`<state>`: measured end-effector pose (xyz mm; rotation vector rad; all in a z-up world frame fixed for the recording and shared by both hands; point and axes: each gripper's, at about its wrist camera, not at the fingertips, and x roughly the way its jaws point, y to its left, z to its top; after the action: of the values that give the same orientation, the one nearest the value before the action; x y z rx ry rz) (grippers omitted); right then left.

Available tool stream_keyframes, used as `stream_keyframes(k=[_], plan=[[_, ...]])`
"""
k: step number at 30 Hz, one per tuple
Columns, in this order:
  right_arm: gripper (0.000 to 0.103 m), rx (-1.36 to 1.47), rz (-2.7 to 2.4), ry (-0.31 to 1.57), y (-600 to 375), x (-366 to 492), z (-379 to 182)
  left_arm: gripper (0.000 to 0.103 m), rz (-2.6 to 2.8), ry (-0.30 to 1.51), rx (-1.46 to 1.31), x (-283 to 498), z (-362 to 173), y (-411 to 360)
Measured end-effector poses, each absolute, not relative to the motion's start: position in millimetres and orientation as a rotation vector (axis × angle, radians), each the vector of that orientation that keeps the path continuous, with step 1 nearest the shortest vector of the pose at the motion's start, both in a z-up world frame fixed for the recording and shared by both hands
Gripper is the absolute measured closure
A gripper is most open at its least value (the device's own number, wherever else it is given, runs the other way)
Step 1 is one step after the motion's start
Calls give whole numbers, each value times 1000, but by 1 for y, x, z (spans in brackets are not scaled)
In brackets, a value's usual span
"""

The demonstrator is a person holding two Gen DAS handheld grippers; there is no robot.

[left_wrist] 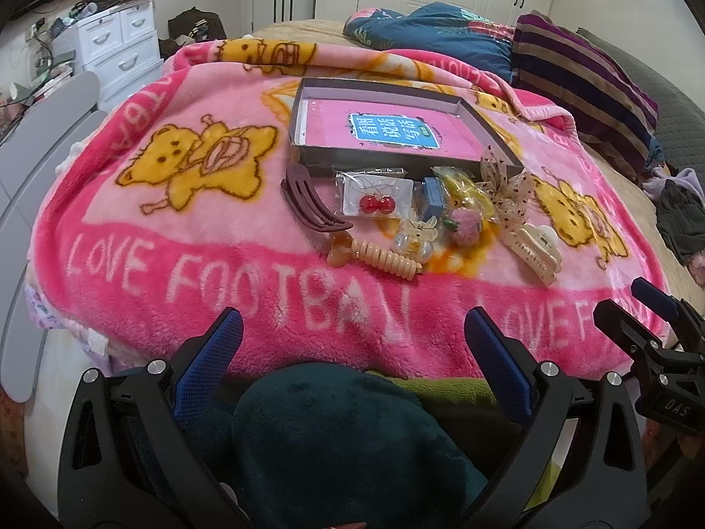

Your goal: Organize jewelry

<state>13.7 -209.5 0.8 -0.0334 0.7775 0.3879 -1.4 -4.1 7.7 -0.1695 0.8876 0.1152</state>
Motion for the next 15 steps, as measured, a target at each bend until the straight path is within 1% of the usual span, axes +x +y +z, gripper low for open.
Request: stream_keyframes(k=[15], plan=[[4, -27, 407, 781, -204, 14, 1, 9, 118, 888, -170, -1, 6, -4]])
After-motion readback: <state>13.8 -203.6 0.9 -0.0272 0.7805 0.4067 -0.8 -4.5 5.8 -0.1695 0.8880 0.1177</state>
